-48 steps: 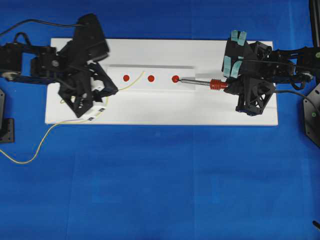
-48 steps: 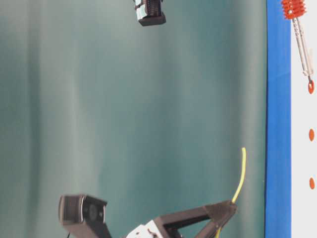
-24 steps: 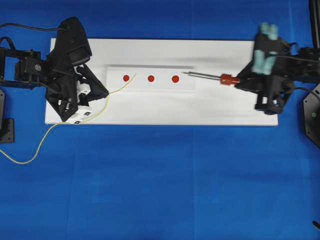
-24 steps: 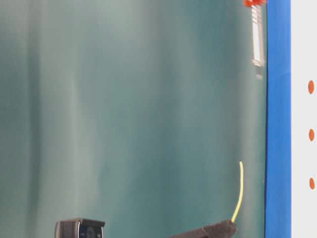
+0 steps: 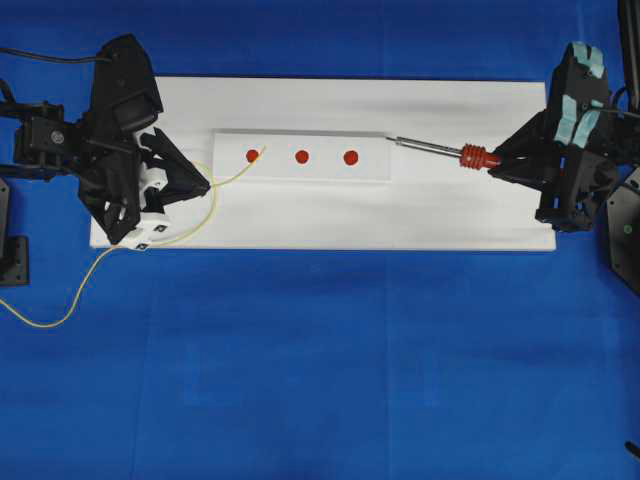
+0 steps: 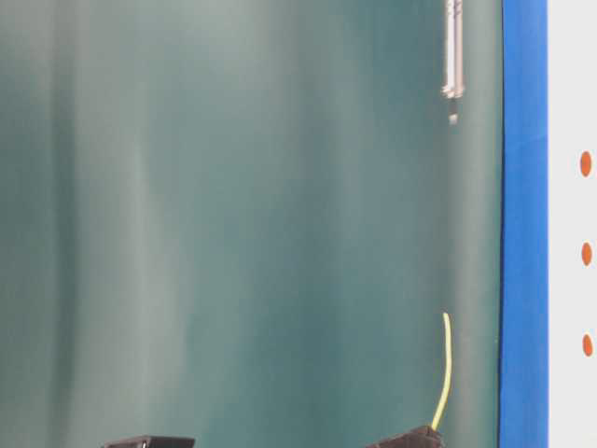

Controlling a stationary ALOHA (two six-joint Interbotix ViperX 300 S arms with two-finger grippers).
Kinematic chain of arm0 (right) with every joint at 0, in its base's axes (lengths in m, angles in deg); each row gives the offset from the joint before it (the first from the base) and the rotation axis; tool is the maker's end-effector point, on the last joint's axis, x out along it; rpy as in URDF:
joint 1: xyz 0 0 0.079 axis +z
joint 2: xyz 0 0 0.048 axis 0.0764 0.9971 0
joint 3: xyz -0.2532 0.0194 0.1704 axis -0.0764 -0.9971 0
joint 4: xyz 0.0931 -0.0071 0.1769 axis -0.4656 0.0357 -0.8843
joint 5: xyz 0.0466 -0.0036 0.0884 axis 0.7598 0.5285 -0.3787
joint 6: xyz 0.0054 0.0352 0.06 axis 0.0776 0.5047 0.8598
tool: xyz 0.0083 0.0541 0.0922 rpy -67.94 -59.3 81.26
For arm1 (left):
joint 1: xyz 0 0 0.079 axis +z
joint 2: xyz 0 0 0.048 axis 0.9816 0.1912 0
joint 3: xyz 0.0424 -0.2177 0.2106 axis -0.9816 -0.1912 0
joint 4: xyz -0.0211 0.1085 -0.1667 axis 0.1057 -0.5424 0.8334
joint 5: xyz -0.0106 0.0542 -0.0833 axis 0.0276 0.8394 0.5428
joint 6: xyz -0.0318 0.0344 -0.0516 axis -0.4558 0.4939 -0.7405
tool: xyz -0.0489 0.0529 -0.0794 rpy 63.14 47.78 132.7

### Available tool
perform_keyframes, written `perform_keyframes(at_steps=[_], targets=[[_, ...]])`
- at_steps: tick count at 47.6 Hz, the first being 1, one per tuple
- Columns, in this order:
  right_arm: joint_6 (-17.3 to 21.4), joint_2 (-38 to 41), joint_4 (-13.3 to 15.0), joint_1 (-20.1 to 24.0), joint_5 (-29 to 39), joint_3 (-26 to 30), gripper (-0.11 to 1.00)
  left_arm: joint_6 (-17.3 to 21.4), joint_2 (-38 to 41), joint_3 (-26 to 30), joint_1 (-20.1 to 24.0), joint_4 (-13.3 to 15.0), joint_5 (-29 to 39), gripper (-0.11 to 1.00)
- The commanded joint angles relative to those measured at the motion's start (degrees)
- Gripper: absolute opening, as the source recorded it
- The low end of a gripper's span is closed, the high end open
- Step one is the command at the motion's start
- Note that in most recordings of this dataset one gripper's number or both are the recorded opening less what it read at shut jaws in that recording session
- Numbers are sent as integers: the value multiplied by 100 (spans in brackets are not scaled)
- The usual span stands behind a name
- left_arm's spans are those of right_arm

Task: Touch the tip of the soldering iron to the tip of the solder at the mark.
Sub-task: 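Retract both grippers away from the strip toward the table edges, then lower the solder wire and iron onto the table and open both grippers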

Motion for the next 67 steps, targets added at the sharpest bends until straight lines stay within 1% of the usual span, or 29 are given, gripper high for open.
perform_keyframes(at_steps=[1, 3, 7, 9, 15, 16, 19, 21, 27, 34, 39, 41, 48, 53, 60, 67], targets=[[105, -26, -114, 97, -141, 123, 6, -18, -62, 53, -149, 9, -88, 4], [185, -62, -167, 202, -167, 141, 6, -62, -79, 26, -255, 9, -123, 4], [325, -158, -211, 580, -246, 176, 6, -202, -105, -26, -527, 9, -246, 4], [404, -220, -220, 888, -325, 176, 6, -316, -141, -53, -747, 9, -316, 4], [563, -272, -220, 1608, -615, 176, 6, -580, -167, -141, -1274, 9, -492, 4], [589, -264, -220, 1758, -686, 176, 6, -633, -149, -167, -1424, 9, -545, 4], [615, -193, -220, 2030, -844, 167, 6, -738, -97, -229, -1696, 9, -650, 4], [633, -53, -220, 2241, -1002, 158, 6, -800, -18, -290, -1916, 9, -756, 4], [633, 448, -237, 2681, -1494, 158, 6, -896, 299, -448, -2435, 9, -1178, 4], [633, 1424, -343, 3103, -2259, 176, 6, -940, 809, -554, -2839, 9, -1828, 4], [633, 2232, -457, 3375, -2944, 193, 6, -940, 1239, -598, -2988, 9, -2188, 4], [633, 2575, -554, 3472, -3226, 193, 6, -940, 1477, -615, -3023, 9, -2338, 4], [633, 3437, -896, 3700, -3788, 246, 6, -932, 2224, -571, -3067, 9, -2698, 4], [633, 3771, -1063, 3797, -3964, 316, 6, -905, 2522, -492, -3067, 9, -2795, 4], [615, 3973, -1081, 3929, -3999, 422, 6, -879, 2584, -431, -3050, 9, -2795, 4], [615, 4104, -1081, 3946, -4008, 448, 7, -879, 2575, -448, -3023, 9, -2777, 5]])
